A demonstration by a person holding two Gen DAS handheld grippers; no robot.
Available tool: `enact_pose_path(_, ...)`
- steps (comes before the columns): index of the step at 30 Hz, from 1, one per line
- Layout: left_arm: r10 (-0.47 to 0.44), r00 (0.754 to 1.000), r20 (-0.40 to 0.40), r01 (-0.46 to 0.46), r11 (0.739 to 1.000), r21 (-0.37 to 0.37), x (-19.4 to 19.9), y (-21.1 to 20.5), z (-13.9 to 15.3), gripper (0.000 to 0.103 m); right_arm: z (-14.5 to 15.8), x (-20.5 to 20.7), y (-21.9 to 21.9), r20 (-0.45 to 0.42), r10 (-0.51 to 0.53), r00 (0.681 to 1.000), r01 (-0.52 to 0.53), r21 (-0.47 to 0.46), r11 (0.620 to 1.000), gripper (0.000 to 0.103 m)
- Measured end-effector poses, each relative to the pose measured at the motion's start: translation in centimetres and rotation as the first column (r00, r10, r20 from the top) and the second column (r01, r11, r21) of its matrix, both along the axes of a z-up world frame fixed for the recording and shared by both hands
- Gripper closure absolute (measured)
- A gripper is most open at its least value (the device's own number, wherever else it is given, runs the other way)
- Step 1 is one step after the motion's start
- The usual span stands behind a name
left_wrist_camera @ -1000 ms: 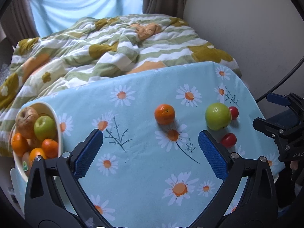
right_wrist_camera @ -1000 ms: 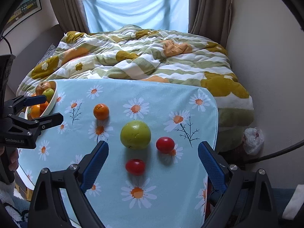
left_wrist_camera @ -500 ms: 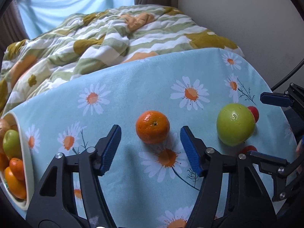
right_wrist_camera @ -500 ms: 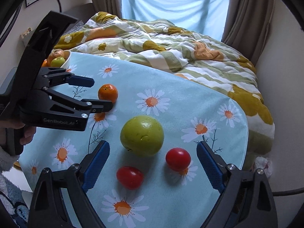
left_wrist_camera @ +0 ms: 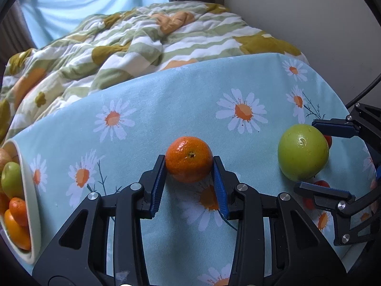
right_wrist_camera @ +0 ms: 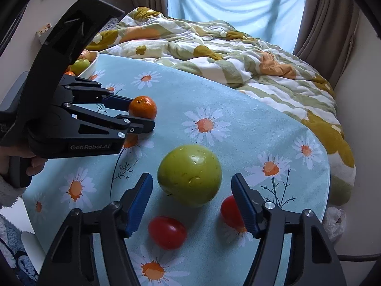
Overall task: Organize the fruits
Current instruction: 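Grasp the small orange with the left tool while the right tool grasps the large green fruit, then carry the small orange into the bowl and open the left tool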
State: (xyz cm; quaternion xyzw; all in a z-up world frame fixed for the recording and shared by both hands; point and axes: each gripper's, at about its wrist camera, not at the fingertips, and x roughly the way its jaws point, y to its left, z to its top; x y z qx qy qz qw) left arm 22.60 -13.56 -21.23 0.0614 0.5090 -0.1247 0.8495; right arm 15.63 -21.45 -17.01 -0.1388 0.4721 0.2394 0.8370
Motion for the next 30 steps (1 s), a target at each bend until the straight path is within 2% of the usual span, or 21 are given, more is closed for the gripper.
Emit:
enact_pose_path(7,0.003,1.000,0.000,-0.003,1.000,0.000,-0.7,0.5,0.2,0.059,-0.3,0.3,0.6,0.013,0.041,0.999,-0.041,-0.020,0.999,0.042)
enact_pose_path(12,0.014,1.000,0.002,-0.014,1.000,-0.009,-1.6,0.5,0.4,0.059,-0.6,0.5,1.0,0.032,0.051,0.998,-0.049,-0.054,0.997,0.050)
enact_pose_path(17,0.034,0.999,0.011,-0.034,0.999,-0.020,-2.3,1.0,1.2,0.059,-0.3,0.4,1.0,0.038,0.051,0.998,-0.049,-0.046,0.998,0.051)
enact_pose_path(30,0.142,0.988,0.060,-0.139,0.989,-0.047,-5.7,5.8,5.8,0.059,4.5,-0.8,2.9,0.073,0.030,0.997,-0.031,0.016,0.999,0.051)
